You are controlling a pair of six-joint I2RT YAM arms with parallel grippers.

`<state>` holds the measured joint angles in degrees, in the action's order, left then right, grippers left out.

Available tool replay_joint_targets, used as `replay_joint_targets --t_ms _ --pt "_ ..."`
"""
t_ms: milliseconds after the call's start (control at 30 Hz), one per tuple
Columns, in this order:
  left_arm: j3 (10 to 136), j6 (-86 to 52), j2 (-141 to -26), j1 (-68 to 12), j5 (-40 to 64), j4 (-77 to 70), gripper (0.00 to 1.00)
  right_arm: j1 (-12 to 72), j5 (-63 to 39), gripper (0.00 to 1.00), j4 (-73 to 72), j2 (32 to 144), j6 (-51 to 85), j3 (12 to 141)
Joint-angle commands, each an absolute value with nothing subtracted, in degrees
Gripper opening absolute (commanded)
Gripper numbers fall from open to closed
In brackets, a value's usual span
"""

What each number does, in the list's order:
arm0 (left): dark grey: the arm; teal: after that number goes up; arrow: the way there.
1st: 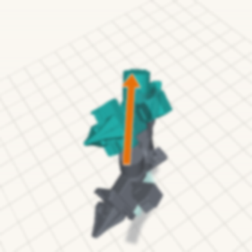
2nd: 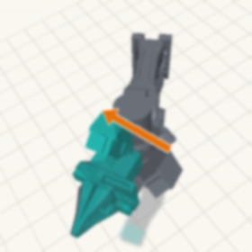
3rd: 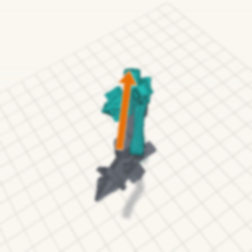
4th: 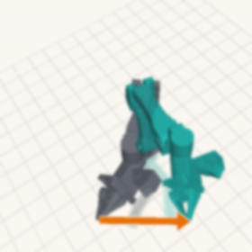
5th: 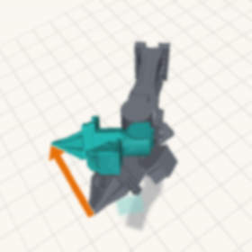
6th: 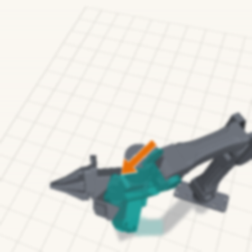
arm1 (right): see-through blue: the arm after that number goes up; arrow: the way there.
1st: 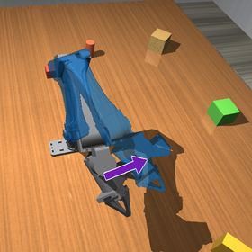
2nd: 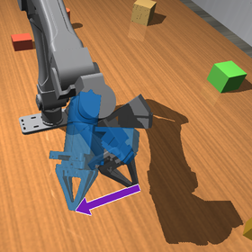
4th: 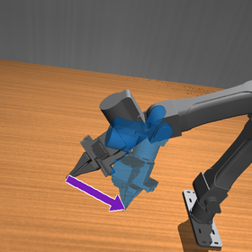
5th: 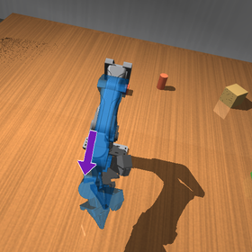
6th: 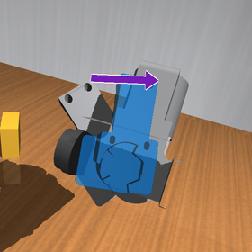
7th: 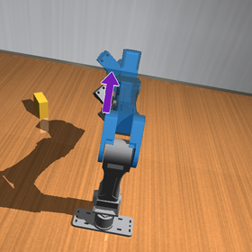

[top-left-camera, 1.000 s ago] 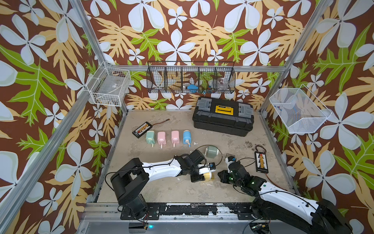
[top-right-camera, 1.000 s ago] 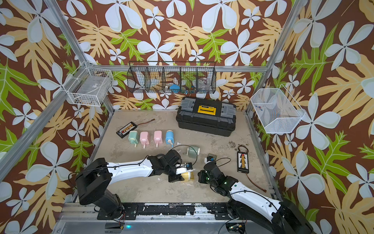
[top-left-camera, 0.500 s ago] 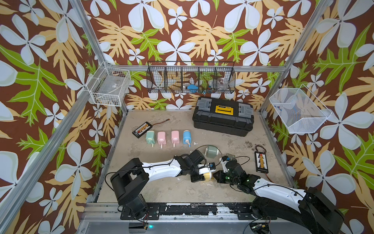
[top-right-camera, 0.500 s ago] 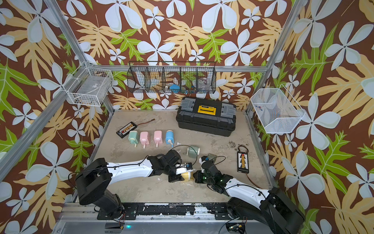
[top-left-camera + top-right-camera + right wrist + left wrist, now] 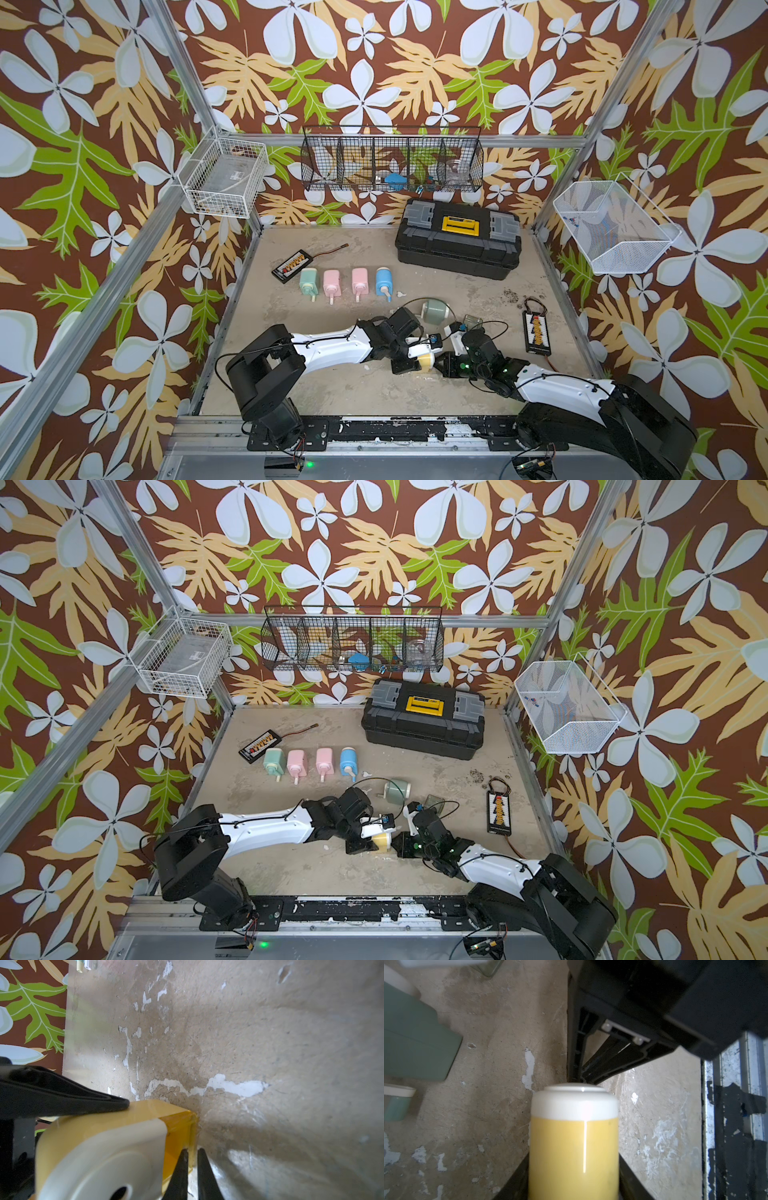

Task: Put the tray back into the pencil sharpener
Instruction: Close the container of the pencil sharpener, then place the pencil sharpener at the center of the board.

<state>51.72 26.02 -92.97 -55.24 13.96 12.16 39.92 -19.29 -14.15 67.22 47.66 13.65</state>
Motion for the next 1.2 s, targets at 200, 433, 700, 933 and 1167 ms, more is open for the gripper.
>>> replay_joint_targets --t_ms 200,433,700,933,1167 --pt "51.45 26.10 -92.56 -55.28 12.06 12.40 0.34 40.08 -25.47 0.13 -22.14 67.45 49.59 12.68" --pt "51.23 23.78 -89.73 -55.27 9.92 12.79 0.20 40.08 -14.89 0.14 -7.05 58.92 47.45 15.37" --pt "48.18 14.98 -77.93 -55.26 2.90 12.22 0.00 40.08 -1.76 0.17 11.40 36.31 43.96 21.27" --pt "50.46 0.17 -70.64 -55.27 -13.12 10.09 0.00 40.07 4.51 0.17 16.48 28.13 43.59 23.52" --pt "59.32 -15.53 -74.16 -55.27 -23.60 14.13 0.00 40.07 5.70 0.17 17.36 26.63 44.39 23.19"
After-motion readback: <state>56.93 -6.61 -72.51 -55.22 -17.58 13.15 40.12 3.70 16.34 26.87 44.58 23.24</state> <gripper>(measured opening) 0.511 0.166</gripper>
